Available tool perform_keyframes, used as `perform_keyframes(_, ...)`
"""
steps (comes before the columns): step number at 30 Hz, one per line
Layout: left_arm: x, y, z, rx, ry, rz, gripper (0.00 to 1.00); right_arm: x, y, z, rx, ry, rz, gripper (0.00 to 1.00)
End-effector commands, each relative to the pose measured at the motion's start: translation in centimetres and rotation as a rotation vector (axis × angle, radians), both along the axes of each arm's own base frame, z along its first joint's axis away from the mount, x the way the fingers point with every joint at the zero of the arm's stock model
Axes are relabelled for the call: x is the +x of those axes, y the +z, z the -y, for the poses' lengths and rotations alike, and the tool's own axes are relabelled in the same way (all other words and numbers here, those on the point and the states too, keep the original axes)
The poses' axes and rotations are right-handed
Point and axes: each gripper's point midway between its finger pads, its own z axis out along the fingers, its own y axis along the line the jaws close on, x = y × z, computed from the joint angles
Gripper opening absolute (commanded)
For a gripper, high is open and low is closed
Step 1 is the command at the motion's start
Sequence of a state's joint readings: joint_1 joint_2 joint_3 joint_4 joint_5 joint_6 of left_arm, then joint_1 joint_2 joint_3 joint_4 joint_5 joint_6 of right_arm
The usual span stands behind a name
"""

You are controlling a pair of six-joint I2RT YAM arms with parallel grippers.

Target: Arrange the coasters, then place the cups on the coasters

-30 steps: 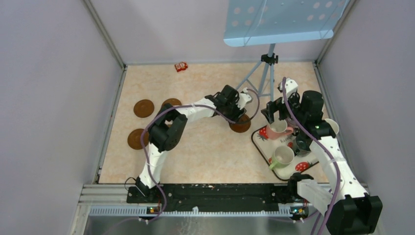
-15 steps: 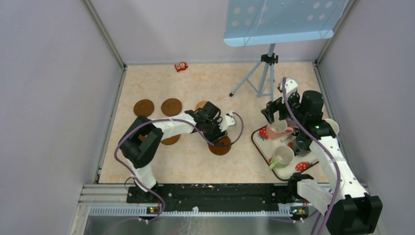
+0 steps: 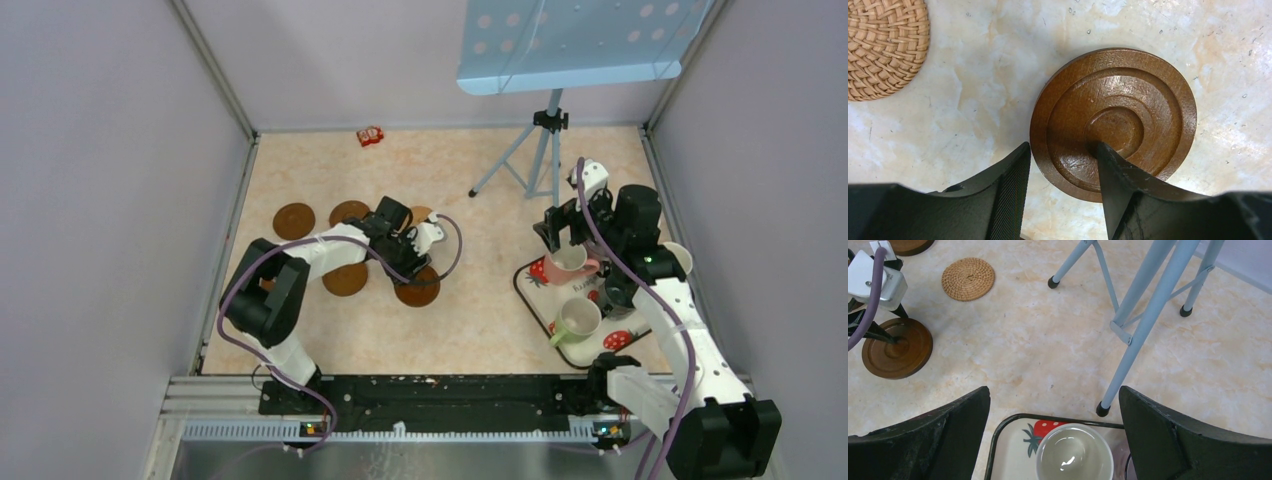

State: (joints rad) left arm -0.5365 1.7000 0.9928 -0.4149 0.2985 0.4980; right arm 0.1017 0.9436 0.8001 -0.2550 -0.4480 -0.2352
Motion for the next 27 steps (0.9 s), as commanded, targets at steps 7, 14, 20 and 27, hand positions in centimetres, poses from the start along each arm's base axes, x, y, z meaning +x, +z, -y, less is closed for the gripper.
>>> perform_keyframes(7,0.7,-1.7,-2.2,0.128,0.053,-0.019,0.58,0.2,1.3,0.0,-0.003,0.012,0.054,0.98)
perform_keyframes(14,1.9,-1.3,-2.4,0.132,0.083,-0.003,0.58,0.1,1.4,-0.1,-0.004,0.014,0.056,0.98)
perform_keyframes(20,1.8,-0.5,-1.9,0.103,0.08,-0.012,0.6,0.1,1.4,0.0,-0.004,0.013,0.056,0.98)
perform_keyframes(27,2.7,3.9,0.5,-0.02,0.064,0.019,0.81,0.2,1.4,-0.2,0.002,0.017,0.054,0.98)
